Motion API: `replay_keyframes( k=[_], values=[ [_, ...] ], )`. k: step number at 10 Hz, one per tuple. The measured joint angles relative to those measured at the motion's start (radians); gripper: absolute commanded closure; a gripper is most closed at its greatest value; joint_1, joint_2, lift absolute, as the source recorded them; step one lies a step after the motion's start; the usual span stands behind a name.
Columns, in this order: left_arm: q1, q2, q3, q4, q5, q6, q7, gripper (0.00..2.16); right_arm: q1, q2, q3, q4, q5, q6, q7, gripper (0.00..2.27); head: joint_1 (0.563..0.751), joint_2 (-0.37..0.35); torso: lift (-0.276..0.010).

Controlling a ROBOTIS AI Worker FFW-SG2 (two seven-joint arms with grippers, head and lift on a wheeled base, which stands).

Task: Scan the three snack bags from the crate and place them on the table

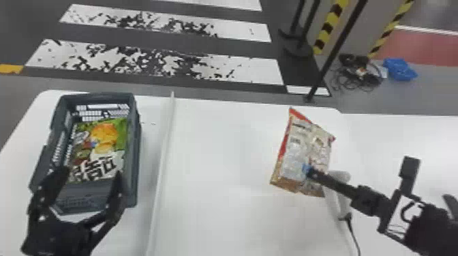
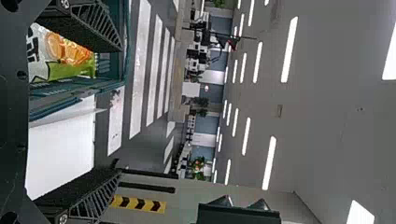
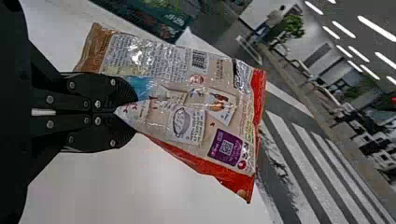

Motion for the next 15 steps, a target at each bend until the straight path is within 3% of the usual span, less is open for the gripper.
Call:
replay_keyframes(
  k=[2, 4, 5, 8, 10, 12, 13, 14, 15],
  values=[
    [-0.001, 0.000, -0.002, 0.005, -0.004, -0.003, 0.000, 0.07, -0.052, 0.004, -0.125, 0.024, -0.106, 0.027, -0.093, 2.14, 0.695, -0.267, -0.037],
    [-0.003, 0.000, -0.004, 0.016, -0.008, -0.008, 0.000, 0.07, -0.157, -0.018, -0.214, 0.186, -0.090, -0.042, -0.164, 2.14, 0.695, -0.350, -0.037],
    [-0.003, 0.000, -0.006, 0.017, -0.008, -0.010, 0.000, 0.07, -0.187, -0.040, -0.235, 0.266, -0.073, -0.120, -0.216, 2.14, 0.695, -0.350, -0.037],
    [-0.003, 0.004, -0.019, 0.013, -0.012, -0.011, -0.001, 0.07, -0.223, -0.057, -0.263, 0.437, -0.002, -0.315, -0.540, 2.14, 0.695, -0.350, -0.037],
    [-0.003, 0.007, -0.027, 0.007, -0.016, -0.013, -0.004, 0.07, -0.240, -0.063, -0.248, 0.566, 0.038, -0.426, -0.673, 2.11, 0.695, -0.350, -0.037],
    [-0.003, 0.013, -0.030, 0.005, -0.016, -0.015, -0.004, 0.07, -0.275, -0.094, -0.218, 0.728, 0.069, -0.550, -0.721, 1.68, 0.695, -0.350, -0.037],
    [-0.003, 0.015, -0.030, 0.005, -0.015, -0.018, -0.004, 0.07, -0.291, -0.103, -0.203, 0.780, 0.082, -0.599, -0.744, 0.62, 0.695, -0.350, -0.037],
    [-0.003, 0.015, -0.029, 0.006, -0.015, -0.019, -0.003, 0.07, -0.293, -0.104, -0.182, 0.794, 0.085, -0.618, -0.748, 0.00, 0.695, -0.350, -0.037],
    [-0.003, 0.013, -0.031, 0.005, -0.016, -0.017, -0.003, 0.07, -0.285, -0.106, -0.151, 0.787, 0.084, -0.607, -0.743, 0.00, 0.695, -0.350, -0.037]
  ],
)
